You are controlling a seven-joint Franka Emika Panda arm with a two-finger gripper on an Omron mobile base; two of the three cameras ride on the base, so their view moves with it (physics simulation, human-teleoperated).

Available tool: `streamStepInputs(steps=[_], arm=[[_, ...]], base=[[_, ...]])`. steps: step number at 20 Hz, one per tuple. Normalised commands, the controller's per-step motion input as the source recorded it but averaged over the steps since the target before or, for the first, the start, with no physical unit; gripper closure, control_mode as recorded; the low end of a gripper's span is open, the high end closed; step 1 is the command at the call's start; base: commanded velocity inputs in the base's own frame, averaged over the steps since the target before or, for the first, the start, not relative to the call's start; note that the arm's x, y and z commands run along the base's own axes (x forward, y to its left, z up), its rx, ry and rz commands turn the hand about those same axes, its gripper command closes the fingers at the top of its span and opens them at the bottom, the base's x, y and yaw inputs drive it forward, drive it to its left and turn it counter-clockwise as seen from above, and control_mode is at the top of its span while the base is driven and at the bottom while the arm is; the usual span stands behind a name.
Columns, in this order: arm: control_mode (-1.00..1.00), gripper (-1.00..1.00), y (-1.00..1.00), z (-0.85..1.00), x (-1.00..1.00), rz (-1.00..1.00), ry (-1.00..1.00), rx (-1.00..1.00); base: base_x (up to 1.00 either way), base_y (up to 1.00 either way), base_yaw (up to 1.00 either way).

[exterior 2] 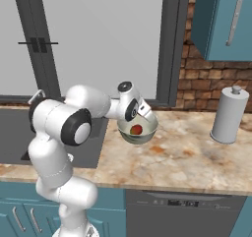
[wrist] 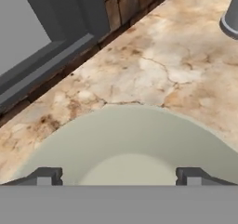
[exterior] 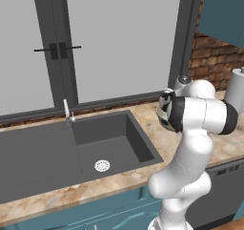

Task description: Pick the limes from the cabinet and place them in one bowl. Pick the mango from the sink and place it in the other bowl.

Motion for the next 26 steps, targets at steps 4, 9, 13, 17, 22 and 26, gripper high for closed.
streamStepInputs(steps=[4, 9, 13, 17, 22, 26], arm=[[-1.0, -1.0, 0.21, 0.84, -0.63, 0.06, 0.01, 0.01], [-1.0, -1.0, 0.53, 0.66, -0.67, 0.12, 0.06, -0.01], [-1.0, -1.0, 0.76, 0.33, -0.59, 0.14, 0.07, -0.04], [-1.0, -1.0, 0.76, 0.31, -0.56, 0.15, 0.1, -0.06], [-1.0, -1.0, 0.56, 0.15, -0.57, 0.2, 0.08, -0.04], [-1.0, -1.0, 0.12, -0.49, -0.72, 0.26, 0.0, 0.08]], base=[[0.0, 0.0, 0.0], [0.0, 0.0, 0.0], [0.0, 0.0, 0.0], [0.0, 0.0, 0.0], [0.0, 0.0, 0.0], [0.0, 0.0, 0.0]])
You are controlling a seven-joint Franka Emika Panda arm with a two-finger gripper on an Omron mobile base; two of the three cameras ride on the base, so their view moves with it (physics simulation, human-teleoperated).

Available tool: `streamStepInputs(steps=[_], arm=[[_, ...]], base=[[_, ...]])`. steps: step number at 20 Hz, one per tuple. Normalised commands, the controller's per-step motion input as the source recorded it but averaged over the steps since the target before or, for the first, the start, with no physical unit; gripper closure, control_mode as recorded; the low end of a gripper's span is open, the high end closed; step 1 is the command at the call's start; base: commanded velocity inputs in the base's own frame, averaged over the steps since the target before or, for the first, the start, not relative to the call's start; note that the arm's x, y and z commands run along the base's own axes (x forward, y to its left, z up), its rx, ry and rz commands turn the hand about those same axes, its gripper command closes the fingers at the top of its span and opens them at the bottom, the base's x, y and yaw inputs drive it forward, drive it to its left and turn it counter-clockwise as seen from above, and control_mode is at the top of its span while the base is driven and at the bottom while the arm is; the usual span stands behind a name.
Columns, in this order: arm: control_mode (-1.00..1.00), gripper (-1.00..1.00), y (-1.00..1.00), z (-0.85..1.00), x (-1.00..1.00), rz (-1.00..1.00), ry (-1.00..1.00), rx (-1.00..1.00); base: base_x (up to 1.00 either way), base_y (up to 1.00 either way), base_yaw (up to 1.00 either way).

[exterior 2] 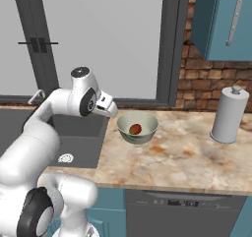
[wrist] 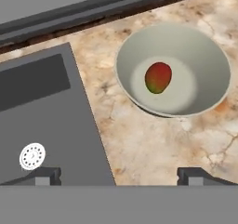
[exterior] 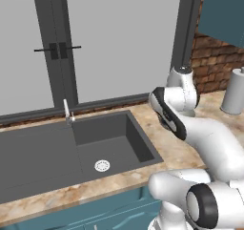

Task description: Pick the limes from the cabinet and place them in one bowl. Pick the mango from the sink and place it in the other bowl.

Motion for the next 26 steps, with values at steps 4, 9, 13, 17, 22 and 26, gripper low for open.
streamStepInputs(steps=[4, 9, 13, 17, 22, 26], arm=[[-1.0, -1.0, 0.06, -0.61, -0.75, 0.25, -0.01, 0.08], [-1.0, -1.0, 0.04, -0.11, -0.19, 0.1, -0.07, 0.0], [1.0, -1.0, 0.0, -0.13, -0.23, 0.01, 0.02, -0.03], [1.0, -1.0, 0.0, 0.0, 0.0, 0.0, 0.0, 0.0], [1.0, -1.0, 0.0, 0.0, 0.0, 0.0, 0.0, 0.0], [1.0, -1.0, 0.0, 0.0, 0.0, 0.0, 0.0, 0.0]], base=[[0.0, 0.0, 0.0], [0.0, 0.0, 0.0], [-0.21, 0.0, 0.02], [-0.95, 0.0, 0.1], [-0.6, 0.72, 0.08], [-0.38, 1.0, 0.05]])
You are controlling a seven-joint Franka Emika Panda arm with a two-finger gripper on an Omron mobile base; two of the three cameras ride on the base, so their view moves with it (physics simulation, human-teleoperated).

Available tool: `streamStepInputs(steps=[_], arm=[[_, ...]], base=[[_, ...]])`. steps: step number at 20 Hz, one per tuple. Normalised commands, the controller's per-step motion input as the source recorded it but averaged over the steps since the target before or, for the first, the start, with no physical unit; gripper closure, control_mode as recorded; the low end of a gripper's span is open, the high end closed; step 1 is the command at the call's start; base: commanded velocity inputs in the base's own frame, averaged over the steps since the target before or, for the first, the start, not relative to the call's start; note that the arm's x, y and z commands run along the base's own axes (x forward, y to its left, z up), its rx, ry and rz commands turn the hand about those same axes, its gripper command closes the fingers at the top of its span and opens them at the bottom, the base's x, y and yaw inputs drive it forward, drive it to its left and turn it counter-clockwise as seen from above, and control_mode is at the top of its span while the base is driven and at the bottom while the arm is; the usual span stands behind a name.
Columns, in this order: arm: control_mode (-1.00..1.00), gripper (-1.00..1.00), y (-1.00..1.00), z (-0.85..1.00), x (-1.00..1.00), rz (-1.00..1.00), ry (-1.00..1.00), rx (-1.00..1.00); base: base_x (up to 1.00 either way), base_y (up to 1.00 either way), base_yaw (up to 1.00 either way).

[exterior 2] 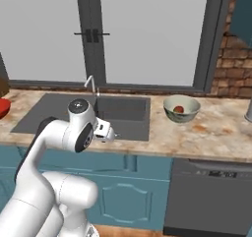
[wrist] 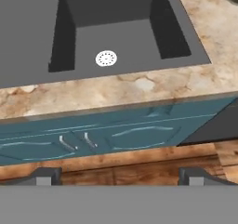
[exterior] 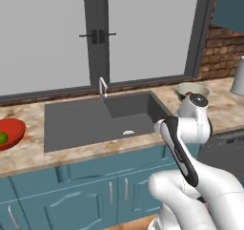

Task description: Pick the limes from the cabinet and place them in one bowl. Pick the mango from the sink and place it in the other bowl.

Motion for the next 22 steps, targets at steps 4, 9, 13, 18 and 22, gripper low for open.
streamStepInputs(steps=[4, 9, 13, 18, 22], arm=[[1.0, -1.0, 0.0, 0.0, 0.0, 0.0, 0.0, 0.0], [1.0, -1.0, 0.0, 0.0, 0.0, 0.0, 0.0, 0.0], [1.0, -1.0, 0.0, 0.0, 0.0, 0.0, 0.0, 0.0], [1.0, -1.0, 0.0, 0.0, 0.0, 0.0, 0.0, 0.0], [1.0, -1.0, 0.0, 0.0, 0.0, 0.0, 0.0, 0.0]], base=[[-0.27, 1.0, 0.03], [-0.23, 1.0, 0.01], [-0.18, 1.0, 0.0], [-0.15, 1.0, 0.0], [-0.14, 1.0, 0.0]])
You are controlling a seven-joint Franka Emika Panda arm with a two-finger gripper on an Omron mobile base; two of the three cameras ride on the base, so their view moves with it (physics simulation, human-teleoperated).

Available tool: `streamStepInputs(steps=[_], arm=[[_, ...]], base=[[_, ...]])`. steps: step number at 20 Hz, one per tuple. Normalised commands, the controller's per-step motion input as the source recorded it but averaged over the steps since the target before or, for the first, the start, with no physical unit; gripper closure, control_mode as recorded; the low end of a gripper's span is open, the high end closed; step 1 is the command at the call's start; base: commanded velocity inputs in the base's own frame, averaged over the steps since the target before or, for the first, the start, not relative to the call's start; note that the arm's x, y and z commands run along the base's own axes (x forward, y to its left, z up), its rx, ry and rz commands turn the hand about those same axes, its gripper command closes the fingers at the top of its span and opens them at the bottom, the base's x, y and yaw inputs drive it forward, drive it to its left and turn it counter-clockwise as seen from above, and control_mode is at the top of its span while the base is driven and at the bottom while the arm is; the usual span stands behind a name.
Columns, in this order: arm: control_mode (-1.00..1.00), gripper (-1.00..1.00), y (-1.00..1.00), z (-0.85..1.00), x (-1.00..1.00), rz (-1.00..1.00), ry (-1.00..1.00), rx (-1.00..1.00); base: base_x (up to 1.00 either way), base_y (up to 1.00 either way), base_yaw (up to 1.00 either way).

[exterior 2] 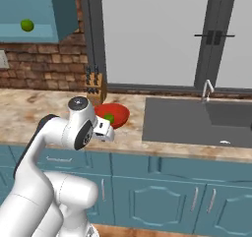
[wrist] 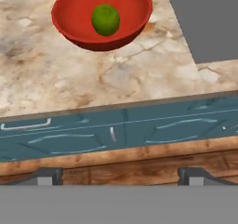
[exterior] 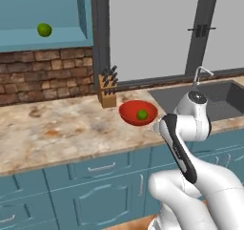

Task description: Pick the limes from the cabinet and place them in one bowl. Pick the mango from the sink and place it in the other bowl.

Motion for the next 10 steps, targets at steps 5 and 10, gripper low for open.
streamStepInputs(steps=[5, 10], arm=[[1.0, -1.0, 0.0, 0.0, 0.0, 0.0, 0.0, 0.0], [1.0, -1.0, 0.0, 0.0, 0.0, 0.0, 0.0, 0.0]], base=[[-0.13, 1.0, 0.0], [-0.18, 1.0, 0.0]])
